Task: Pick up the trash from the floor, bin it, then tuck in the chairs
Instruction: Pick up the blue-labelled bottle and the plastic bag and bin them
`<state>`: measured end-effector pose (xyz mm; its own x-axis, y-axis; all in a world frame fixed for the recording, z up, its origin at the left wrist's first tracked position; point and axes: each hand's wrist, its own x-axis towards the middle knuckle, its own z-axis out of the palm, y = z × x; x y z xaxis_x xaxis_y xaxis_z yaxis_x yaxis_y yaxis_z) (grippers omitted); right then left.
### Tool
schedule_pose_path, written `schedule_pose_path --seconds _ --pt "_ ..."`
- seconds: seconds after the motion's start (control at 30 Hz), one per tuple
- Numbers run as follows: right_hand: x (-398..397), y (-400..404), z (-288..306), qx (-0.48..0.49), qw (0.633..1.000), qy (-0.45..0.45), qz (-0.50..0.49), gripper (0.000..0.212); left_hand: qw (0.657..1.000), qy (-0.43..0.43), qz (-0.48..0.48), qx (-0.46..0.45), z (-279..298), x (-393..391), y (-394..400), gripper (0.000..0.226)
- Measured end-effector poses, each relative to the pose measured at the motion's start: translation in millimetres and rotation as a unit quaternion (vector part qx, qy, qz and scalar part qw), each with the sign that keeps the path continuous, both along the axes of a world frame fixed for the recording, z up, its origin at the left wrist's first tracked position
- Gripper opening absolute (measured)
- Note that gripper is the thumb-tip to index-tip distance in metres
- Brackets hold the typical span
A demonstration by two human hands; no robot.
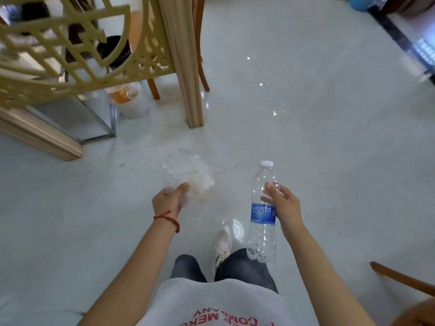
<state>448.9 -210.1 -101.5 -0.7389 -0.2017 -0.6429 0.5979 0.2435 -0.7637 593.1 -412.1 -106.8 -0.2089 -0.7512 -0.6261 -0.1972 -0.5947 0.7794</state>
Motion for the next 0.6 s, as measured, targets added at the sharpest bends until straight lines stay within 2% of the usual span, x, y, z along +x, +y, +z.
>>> schedule_pose_path --seconds 0.3,0.6 --pt "-87.9 -22.5 3.6 -0.013 0.997 0.001 -0.076 0.052 0.996 -0.013 -0.089 0.003 2.8 -123.7 -39.3 0.029" --pt "-144.5 -23.8 7.2 -0.010 0.963 0.007 -0.269 0.053 0.962 0.009 -0.273 0.014 5.5 -268.3 -59.8 0.035"
